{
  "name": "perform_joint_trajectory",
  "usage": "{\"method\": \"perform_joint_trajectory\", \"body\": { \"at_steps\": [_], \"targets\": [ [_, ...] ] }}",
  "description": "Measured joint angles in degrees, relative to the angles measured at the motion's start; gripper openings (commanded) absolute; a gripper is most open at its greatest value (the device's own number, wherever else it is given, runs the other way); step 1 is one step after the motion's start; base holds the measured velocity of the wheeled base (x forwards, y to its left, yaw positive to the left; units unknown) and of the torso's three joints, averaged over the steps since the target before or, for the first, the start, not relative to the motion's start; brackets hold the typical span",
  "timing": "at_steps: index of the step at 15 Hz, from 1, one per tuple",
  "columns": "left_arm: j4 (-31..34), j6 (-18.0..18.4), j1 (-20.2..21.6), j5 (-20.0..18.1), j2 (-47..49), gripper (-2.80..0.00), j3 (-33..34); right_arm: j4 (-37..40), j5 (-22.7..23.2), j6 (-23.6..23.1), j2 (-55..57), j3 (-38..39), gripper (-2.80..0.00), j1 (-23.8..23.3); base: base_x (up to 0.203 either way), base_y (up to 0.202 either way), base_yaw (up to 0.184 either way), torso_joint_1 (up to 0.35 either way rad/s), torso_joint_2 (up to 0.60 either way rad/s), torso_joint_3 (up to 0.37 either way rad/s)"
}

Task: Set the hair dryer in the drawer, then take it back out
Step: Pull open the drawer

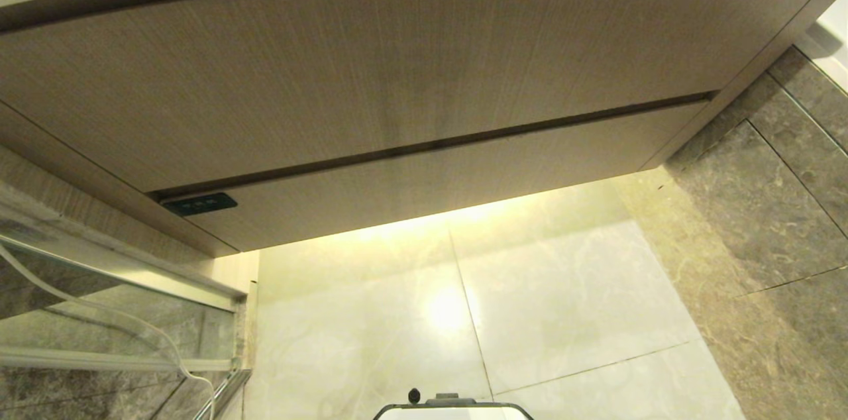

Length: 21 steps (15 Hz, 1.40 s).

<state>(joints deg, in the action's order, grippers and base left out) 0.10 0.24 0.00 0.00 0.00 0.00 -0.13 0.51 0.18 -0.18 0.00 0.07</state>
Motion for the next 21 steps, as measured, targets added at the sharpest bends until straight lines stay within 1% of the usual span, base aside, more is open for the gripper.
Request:
{"method": "perform_joint_trajectory", "body": {
  "at_steps": [7, 9, 15, 21],
  "targets": [
    [0.0, 0.0, 0.0, 0.0, 0.0, -2.8, 0.0, -0.2, 0.0, 0.1, 0.0, 0.0, -2.8, 0.0, 0.0, 0.0, 0.0, 0.0, 0.0, 0.0],
    [0.0, 0.0, 0.0, 0.0, 0.0, -2.8, 0.0, -0.2, -0.1, 0.2, 0.0, 0.0, -2.8, 0.0, 0.003, -0.005, 0.112, 0.002, 0.0, 0.006],
    [0.0, 0.0, 0.0, 0.0, 0.0, -2.8, 0.0, -0.1, -0.1, 0.2, 0.0, 0.0, -2.8, 0.0, 0.003, -0.016, 0.181, -0.001, 0.0, 0.003],
    [0.0, 0.0, 0.0, 0.0, 0.0, -2.8, 0.0, 0.0, -0.1, 0.1, 0.1, 0.0, -2.8, 0.0, 0.001, -0.001, 0.014, 0.001, 0.0, 0.0]
  ]
}}
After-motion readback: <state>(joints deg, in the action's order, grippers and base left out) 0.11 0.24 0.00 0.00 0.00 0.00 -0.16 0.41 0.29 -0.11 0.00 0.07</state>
